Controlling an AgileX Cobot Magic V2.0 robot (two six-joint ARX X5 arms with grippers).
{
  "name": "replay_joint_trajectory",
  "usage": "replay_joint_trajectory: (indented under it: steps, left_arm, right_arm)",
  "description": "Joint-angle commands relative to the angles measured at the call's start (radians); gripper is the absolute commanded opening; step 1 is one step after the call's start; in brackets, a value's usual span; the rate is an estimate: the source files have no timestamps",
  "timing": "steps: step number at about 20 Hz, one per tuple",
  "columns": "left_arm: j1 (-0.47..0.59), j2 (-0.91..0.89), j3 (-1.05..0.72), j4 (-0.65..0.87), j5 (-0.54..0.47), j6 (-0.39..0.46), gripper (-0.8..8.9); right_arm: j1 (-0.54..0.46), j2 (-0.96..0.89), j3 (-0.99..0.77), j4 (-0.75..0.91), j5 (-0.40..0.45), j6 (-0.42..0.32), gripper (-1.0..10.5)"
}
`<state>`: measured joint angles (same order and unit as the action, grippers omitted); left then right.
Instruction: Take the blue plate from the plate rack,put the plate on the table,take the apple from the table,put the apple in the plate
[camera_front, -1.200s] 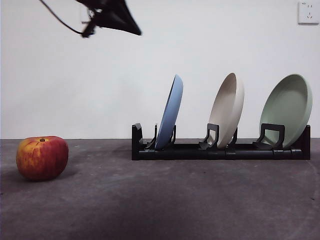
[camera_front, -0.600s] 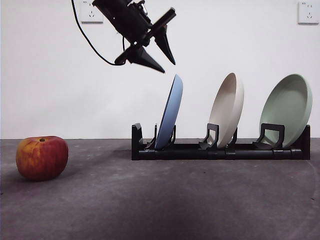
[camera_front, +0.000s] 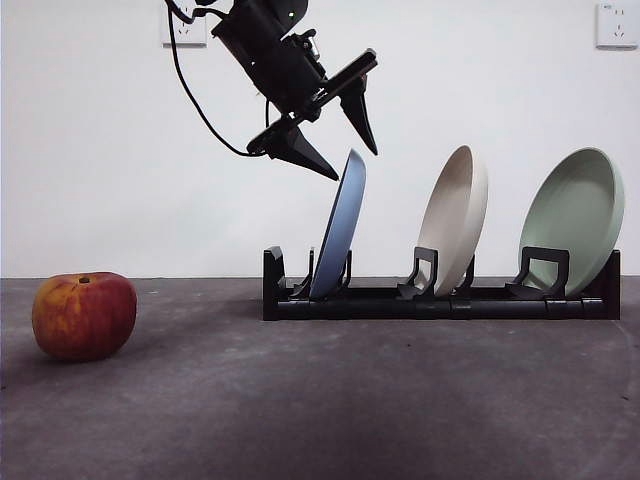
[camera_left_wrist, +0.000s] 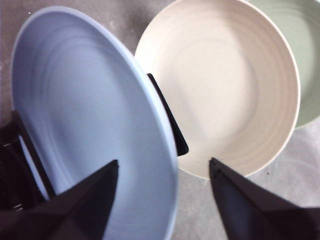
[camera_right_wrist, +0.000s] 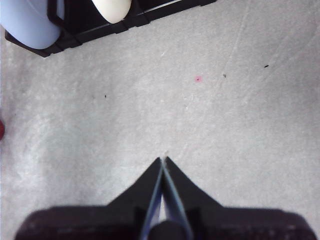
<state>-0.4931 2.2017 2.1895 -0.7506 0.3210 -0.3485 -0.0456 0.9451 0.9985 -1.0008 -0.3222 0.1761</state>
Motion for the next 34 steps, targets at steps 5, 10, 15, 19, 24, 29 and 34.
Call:
replay_joint_trajectory:
  steps: [5, 10, 15, 19, 24, 29, 34]
  left_arm:
    - [-0.008, 0.024, 0.001, 0.004, 0.0, 0.003, 1.17]
    - [-0.01, 0.024, 0.001, 0.003, 0.02, -0.025, 0.26]
    - [-0.005, 0.024, 0.001, -0.023, 0.027, -0.069, 0.22]
    - [0.016, 0.023, 0.006, -0.022, 0.084, -0.077, -0.08]
    - [0.052, -0.007, 0.006, -0.026, 0.159, -0.098, -0.08]
    - [0.082, -0.086, 0.006, -0.018, 0.185, -0.097, -0.08]
    - [0.103, -0.182, 0.006, -0.018, 0.313, -0.092, -0.08]
  right_arm:
    - [0.0, 0.002, 0.003, -0.015, -0.003, 0.006, 0.0]
    - [0.0, 0.002, 0.003, -0.021, -0.003, 0.004, 0.0]
    - [0.0, 0.002, 0.003, -0.021, -0.003, 0.004, 0.0]
    - [0.0, 0.002, 0.003, -0.021, -0.003, 0.004, 0.0]
    - [0.0, 0.002, 0.003, -0.018, -0.003, 0.004, 0.0]
    - [0.0, 0.002, 0.003, -0.018, -0.003, 0.004, 0.0]
    - [0.0, 0.002, 0.003, -0.019, -0.003, 0.004, 0.0]
